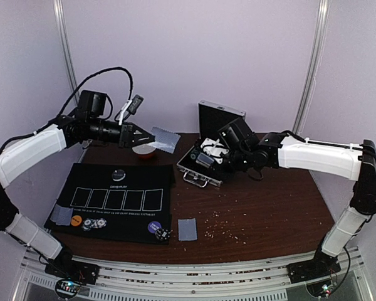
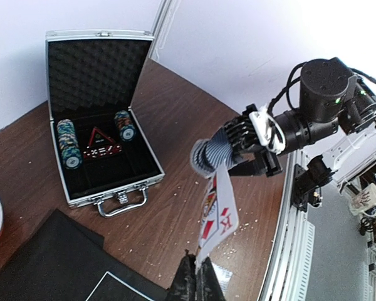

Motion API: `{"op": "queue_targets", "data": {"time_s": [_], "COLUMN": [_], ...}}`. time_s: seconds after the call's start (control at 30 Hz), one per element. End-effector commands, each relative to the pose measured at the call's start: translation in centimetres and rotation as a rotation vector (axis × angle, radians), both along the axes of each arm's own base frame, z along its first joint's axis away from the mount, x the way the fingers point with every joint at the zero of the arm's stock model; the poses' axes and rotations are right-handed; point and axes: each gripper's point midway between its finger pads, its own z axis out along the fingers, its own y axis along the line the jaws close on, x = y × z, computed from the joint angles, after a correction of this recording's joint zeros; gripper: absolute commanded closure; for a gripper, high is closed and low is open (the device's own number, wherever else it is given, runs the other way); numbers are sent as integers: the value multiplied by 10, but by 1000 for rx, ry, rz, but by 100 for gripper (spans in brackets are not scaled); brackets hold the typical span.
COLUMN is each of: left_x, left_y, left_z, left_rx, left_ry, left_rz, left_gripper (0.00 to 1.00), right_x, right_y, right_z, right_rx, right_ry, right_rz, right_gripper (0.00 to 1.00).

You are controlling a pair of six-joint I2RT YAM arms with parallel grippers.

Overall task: Distribute texas hold em gaming equipment
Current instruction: Pick up the poker card from the face-down deck piles, then distribute the poker card in the small blind area.

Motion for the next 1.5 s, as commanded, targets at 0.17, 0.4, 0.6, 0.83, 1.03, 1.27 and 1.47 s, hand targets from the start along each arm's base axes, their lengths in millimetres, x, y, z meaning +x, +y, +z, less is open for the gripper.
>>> {"op": "queue_targets", "data": {"time_s": [0.17,0.4,0.6,0.83,1.03,1.27,1.47], "left_x": [-45,-97,-115,-121,-117,-111,-106], "left_y": [-16,-60,-74,-96,-102,-99,-101], "left_z": [-93,-154,-189,-214,-224,-241,-256], "left_rx": [406,596,696,754,776,830,858], "left_ry": [31,80,111,113,114,119,114], "left_rz": [-215,-445,-522,-585,-596,-588,-601], "left_gripper": [100,100,100,100,100,100,100], "right_x": [8,6,4,3,2,1,2], "right_y": [-59,-82,-87,-89,-90,-88,-87], "right_z": [30,32,34,35,34,33,34], "right_rx": [-20,-45,-45,-45,-39,-32,-27], "right_ry": [-73,-82,-83,-84,-81,-76,-75], "right_rz": [-148,-197,-200,-205,-204,-200,-197], "right_gripper": [60,60,60,60,60,60,60]}}
